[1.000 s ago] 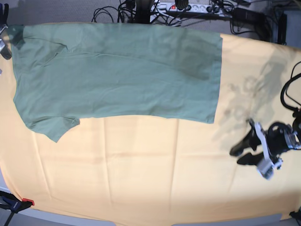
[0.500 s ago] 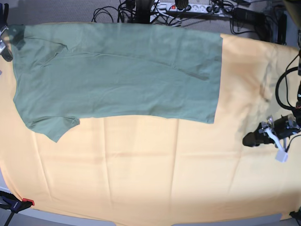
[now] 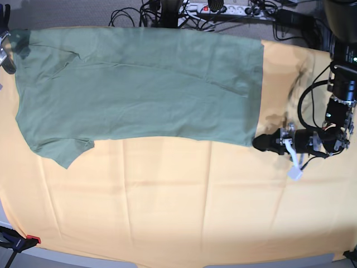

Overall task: Fold the T-shirt properly
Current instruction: 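Release the shirt and move both grippers to the hem-side edge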

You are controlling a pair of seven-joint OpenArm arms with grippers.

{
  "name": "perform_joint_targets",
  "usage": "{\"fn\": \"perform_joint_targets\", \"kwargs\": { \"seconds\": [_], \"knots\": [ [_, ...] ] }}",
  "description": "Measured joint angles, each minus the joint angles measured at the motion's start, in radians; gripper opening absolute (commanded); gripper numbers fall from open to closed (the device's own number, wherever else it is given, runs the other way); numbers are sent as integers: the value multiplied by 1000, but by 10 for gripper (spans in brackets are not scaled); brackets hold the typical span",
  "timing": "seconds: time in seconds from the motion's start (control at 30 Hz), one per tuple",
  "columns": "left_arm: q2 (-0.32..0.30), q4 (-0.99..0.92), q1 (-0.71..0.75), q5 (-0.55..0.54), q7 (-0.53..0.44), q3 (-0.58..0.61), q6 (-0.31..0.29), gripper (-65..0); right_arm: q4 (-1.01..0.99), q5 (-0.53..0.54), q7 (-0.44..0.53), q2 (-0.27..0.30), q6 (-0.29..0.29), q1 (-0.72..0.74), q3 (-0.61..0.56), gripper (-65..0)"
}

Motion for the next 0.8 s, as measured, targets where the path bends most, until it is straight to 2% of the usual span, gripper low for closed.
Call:
{"fn": "perform_joint_targets", "kwargs": {
  "seconds": [0.07,0.2,0.37,0.43,0.53,0.67,0.8],
  "knots": [
    [30,0,-1,-8,34,0,-6,-410,0,0,8,0,0,0,0,-301],
    [82,0,-2,-8,37,0,-6,-410,0,-2,11,0,0,0,0,-301],
    [105,1,-5,3,41,-1,-11,-412,0,0,11,0,0,0,0,-301],
    [106,1,-5,4,42,-1,-32,-465,0,0,11,0,0,0,0,-301],
    [106,0,-11,40,38,-1,-42,-650,0,-2,18,0,-16,0,0,-301],
    [104,1,-19,124,-12,-1,-17,-650,0,0,85,-16,-23,5,0,-301],
    [97,0,-25,143,-31,-1,-13,-650,0,1,99,-93,-45,71,0,-303]
  ]
}}
